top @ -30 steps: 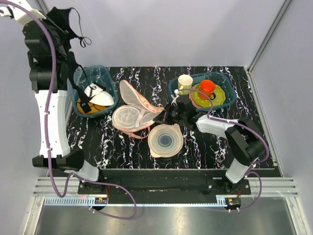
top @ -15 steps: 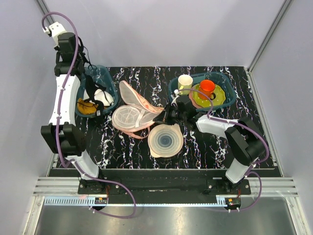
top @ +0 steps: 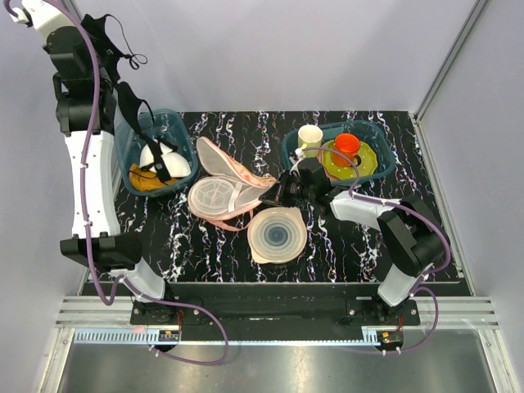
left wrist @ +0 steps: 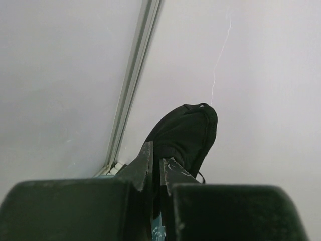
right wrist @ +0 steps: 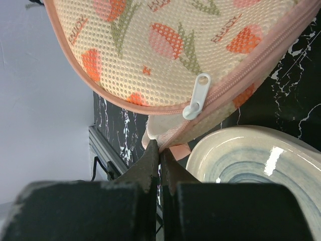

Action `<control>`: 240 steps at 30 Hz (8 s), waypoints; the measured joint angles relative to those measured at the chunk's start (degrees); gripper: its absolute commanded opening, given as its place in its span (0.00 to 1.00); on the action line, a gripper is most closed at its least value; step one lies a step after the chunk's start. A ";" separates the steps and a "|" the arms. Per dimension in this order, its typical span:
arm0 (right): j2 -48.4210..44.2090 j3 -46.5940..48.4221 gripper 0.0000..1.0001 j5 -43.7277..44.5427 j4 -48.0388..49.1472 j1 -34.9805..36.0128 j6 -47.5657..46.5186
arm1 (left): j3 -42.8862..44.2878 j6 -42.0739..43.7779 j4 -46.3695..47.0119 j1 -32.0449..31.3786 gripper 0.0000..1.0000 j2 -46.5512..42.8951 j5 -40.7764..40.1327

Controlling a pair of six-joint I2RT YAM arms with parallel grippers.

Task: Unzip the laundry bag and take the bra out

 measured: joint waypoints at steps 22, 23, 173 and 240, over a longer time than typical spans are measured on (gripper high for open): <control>-0.09 -2.05 0.00 0.13 0.26 -0.17 0.02 | -26.73 -0.61 6.19 0.11 0.00 9.27 -0.42; -0.15 -2.14 0.00 0.13 0.26 -0.17 0.00 | -27.39 -0.72 6.21 0.11 0.00 10.58 -0.81; -2.32 -5.44 0.00 -0.37 3.45 -0.24 -0.42 | -46.93 1.38 1.81 6.29 0.83 10.69 9.27; -21.07 8.22 1.00 49.27 -45.33 -5.64 -24.15 | -62.97 -1.07 -8.50 -10.64 0.99 -30.64 32.85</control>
